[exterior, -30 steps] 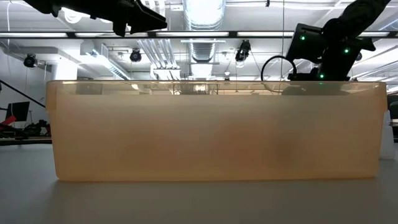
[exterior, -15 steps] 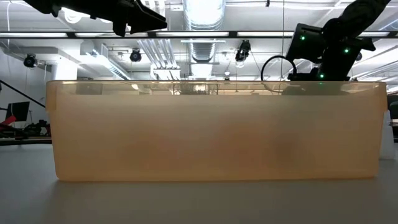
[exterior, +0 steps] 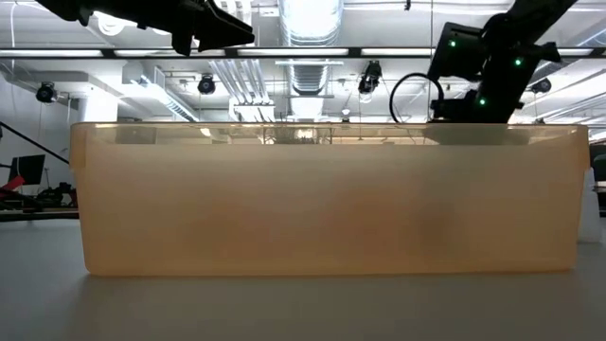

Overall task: Pick and place medicine bottles into bin by pill shape (circle, oval)
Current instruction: Put the orange capsule bottle into the orange bin

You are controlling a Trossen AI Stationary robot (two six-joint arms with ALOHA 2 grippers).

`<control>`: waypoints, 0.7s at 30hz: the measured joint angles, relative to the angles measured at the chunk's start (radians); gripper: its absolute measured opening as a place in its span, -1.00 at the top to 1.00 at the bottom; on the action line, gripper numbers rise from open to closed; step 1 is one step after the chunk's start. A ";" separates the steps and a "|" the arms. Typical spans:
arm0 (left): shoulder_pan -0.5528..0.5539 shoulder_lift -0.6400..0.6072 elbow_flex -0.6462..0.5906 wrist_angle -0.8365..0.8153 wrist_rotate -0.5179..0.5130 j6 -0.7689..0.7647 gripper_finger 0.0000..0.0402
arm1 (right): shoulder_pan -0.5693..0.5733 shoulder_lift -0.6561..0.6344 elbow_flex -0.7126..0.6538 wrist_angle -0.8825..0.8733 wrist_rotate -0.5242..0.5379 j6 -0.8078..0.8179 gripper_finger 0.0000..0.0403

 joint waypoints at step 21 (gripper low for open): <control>0.000 0.000 0.000 0.000 0.000 0.000 0.05 | 0.278 -0.001 0.299 -0.196 0.000 -0.022 0.01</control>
